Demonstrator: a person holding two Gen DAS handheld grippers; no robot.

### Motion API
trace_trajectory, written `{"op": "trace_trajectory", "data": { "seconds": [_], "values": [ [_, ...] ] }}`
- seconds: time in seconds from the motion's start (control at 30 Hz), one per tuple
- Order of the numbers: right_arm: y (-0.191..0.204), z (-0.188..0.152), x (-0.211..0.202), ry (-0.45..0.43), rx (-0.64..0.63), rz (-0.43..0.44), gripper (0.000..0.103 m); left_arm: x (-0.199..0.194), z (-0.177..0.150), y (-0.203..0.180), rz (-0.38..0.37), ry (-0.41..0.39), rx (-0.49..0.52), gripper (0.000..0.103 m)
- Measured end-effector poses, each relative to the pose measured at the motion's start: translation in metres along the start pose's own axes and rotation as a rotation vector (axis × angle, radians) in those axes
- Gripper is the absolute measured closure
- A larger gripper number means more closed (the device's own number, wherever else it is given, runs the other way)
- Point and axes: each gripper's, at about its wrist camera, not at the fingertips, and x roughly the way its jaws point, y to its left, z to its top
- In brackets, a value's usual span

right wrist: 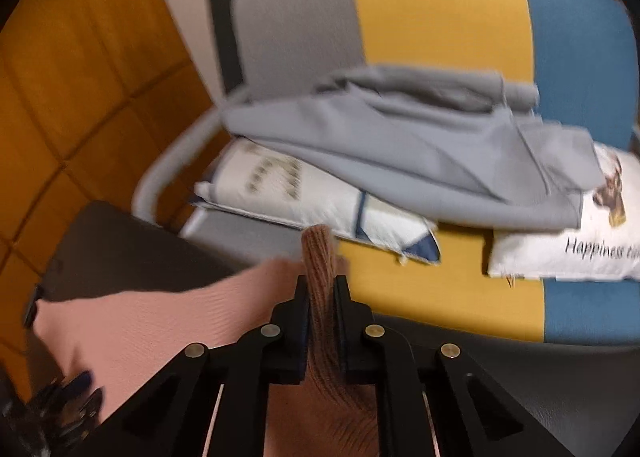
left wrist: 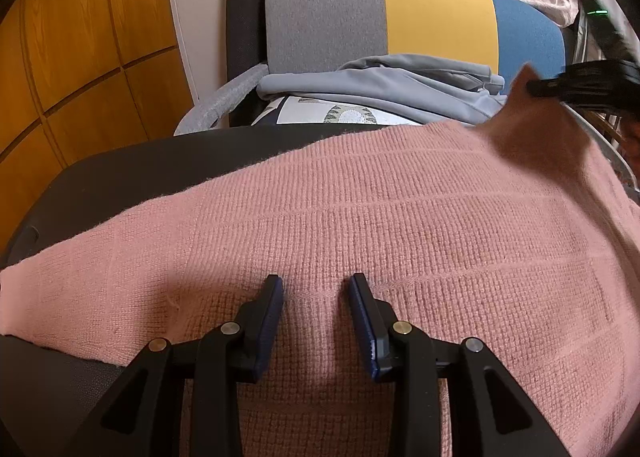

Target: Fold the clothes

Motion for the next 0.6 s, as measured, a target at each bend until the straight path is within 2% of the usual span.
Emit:
{"op": "trace_trajectory", "data": {
  "seconds": [0.13, 0.37, 0.5, 0.6],
  "values": [
    [0.026, -0.028, -0.045, -0.055, -0.08, 0.079, 0.092, 0.0, 0.0, -0.001, 0.006, 0.001, 0.004, 0.068],
    [0.045, -0.11, -0.077, -0.012, -0.144, 0.121, 0.093, -0.001, 0.005, 0.0, -0.018, 0.027, 0.001, 0.068],
    [0.031, -0.136, -0.085, -0.031, -0.014, 0.178, 0.092, -0.003, 0.008, 0.001, -0.037, 0.046, -0.002, 0.068],
    [0.019, -0.153, -0.09, -0.051, 0.098, 0.224, 0.085, -0.005, 0.012, 0.003, -0.065, 0.056, -0.019, 0.07]
  ]
}}
